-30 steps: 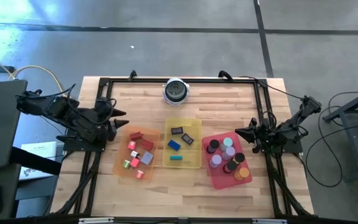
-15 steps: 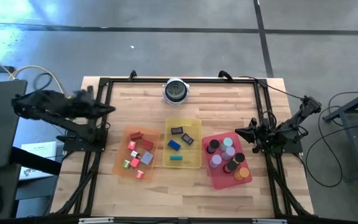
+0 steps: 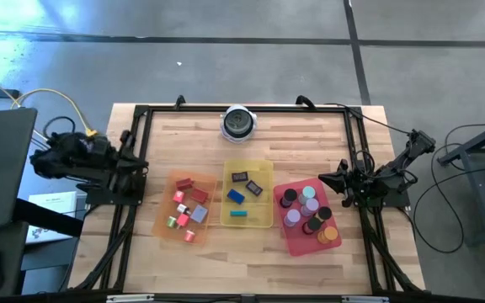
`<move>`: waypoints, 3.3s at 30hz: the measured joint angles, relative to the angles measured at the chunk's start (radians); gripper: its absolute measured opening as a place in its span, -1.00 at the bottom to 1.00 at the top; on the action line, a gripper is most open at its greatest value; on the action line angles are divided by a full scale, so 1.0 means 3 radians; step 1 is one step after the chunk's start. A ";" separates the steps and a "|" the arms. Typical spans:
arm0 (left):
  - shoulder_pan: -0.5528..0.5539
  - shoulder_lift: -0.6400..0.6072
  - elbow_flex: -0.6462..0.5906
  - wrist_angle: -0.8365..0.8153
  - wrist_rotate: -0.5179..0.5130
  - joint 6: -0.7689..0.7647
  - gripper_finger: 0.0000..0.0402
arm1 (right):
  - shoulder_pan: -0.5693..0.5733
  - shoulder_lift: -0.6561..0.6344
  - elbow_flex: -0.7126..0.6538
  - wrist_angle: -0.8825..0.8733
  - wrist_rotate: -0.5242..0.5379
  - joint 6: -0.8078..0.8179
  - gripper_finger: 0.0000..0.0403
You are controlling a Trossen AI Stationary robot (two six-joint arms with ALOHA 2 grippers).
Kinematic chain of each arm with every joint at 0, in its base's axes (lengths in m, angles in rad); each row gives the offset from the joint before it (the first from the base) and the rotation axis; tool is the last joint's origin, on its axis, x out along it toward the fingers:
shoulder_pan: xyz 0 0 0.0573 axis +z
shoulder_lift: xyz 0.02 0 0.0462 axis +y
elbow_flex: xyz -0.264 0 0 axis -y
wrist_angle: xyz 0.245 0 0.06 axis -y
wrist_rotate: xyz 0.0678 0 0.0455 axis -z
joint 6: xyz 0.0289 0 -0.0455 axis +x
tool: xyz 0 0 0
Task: Pick & Place Office items
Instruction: Return to Home Position
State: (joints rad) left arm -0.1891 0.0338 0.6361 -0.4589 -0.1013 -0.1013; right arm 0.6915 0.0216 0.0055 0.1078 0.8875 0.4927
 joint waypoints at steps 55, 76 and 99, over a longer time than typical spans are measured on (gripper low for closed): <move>0.0533 -0.0099 -0.2093 0.1633 0.0381 0.0252 -1.00 | 0.0000 0.0000 0.0000 -0.0001 0.0000 0.0000 -0.99; 0.0533 -0.0098 -0.2095 0.1632 0.0383 0.0253 -1.00 | 0.0000 0.0000 -0.0001 -0.0001 0.0001 0.0000 -0.99; 0.0533 -0.0098 -0.2095 0.1632 0.0384 0.0253 -1.00 | 0.0000 0.0000 -0.0001 -0.0001 0.0000 0.0000 -0.99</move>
State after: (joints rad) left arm -0.0292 0.0044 0.0074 0.0307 0.0139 -0.0254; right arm 0.6914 0.0216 0.0053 0.1075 0.8877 0.4927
